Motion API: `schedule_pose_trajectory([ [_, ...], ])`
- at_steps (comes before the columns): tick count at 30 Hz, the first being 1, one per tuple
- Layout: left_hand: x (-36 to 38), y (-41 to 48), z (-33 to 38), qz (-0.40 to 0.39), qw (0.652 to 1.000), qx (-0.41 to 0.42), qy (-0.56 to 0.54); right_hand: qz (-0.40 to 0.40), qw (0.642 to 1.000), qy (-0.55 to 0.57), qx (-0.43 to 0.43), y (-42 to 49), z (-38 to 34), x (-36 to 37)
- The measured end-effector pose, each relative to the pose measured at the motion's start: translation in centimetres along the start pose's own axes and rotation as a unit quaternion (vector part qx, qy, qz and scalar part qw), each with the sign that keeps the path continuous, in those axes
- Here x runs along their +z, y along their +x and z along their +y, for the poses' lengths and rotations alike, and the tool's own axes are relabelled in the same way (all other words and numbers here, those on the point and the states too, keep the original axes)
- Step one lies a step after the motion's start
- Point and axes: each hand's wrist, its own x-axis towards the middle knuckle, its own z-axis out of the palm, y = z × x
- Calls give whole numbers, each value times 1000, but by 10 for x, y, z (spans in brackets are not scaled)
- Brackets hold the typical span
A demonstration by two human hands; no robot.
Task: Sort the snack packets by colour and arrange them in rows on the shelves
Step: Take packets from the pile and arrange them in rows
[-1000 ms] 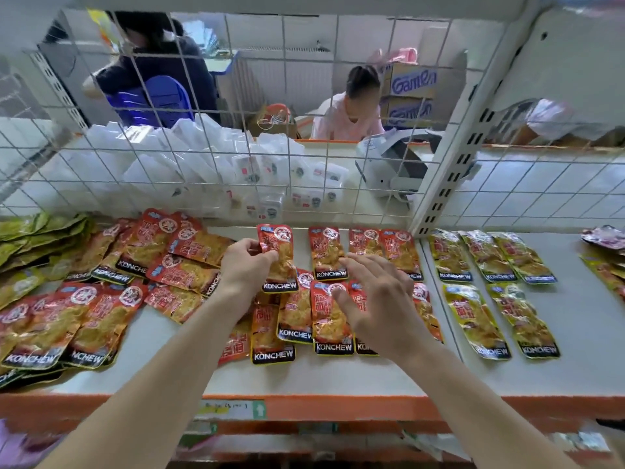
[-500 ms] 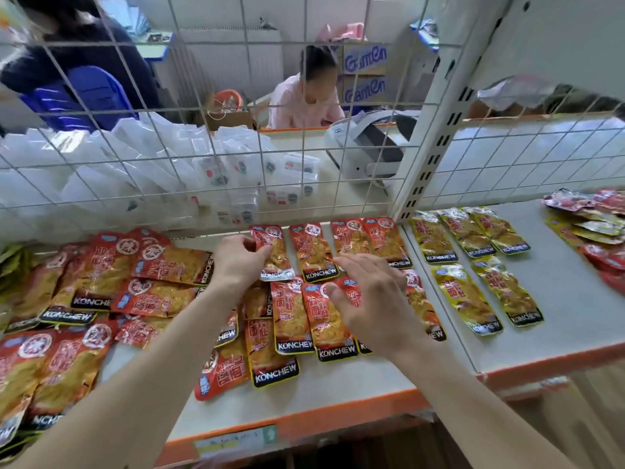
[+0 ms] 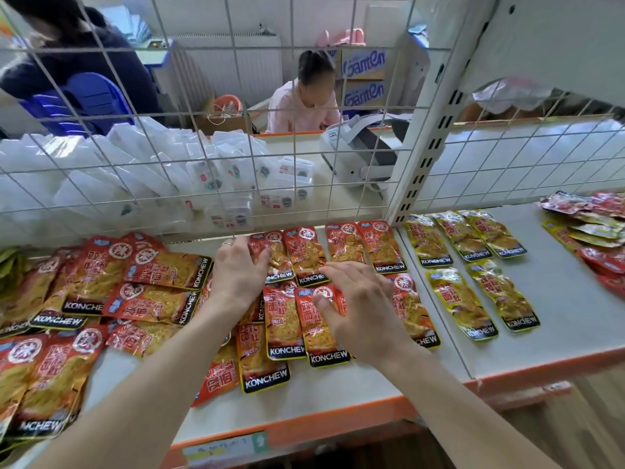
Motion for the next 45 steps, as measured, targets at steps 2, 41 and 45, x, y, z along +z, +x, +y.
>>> schedule_pose_trajectory([
  [2,-4,-9,0,20,999,26,2,4,1000,3,-3,0,0,1],
  [41,-48,-93,-80,23,979,166,115,4,1000,-6,-4,15,-23,29],
  [45,-14,-65,-29,-41,971,208,109,-35,998,-41,19,23,-12,25],
])
